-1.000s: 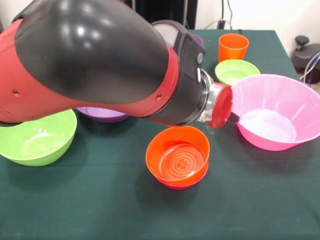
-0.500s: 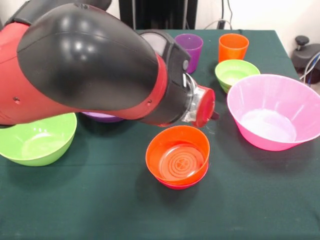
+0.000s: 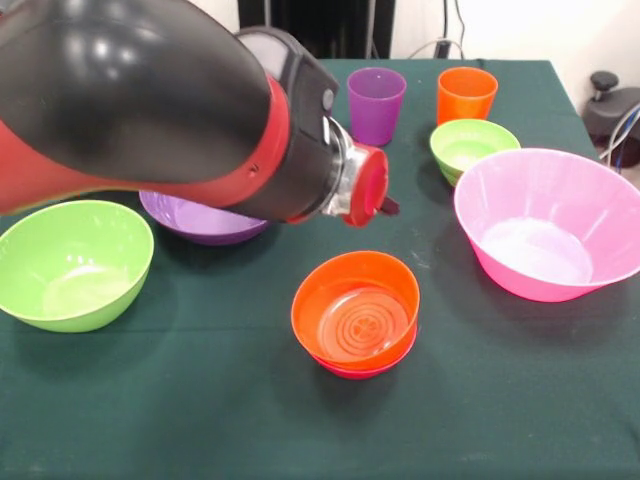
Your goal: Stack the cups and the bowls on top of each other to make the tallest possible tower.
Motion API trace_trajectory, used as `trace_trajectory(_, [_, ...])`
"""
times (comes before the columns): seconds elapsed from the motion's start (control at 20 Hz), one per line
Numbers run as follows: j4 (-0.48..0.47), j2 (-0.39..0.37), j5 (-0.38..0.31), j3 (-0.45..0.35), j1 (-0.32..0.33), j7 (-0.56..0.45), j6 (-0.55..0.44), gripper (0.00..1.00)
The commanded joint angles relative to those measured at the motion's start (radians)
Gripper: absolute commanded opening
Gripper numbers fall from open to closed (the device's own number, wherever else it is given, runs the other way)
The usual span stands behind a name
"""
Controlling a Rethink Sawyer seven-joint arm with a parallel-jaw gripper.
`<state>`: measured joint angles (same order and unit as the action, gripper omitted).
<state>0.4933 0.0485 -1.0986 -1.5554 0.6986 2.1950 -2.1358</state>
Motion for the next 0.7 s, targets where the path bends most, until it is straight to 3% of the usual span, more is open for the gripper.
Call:
trace_trajectory(0.05, [0.119,-0.064,0.071,0.215,0.014,0.094,0.067,1.0])
trace_trajectory(0.35, [0.128,-0.052,0.11,0.302,0.016,0.099,0.153,1.0])
trace_trajectory(0.7, [0.204,-0.086,0.167,0.404,0.052,0.08,0.236,1.0])
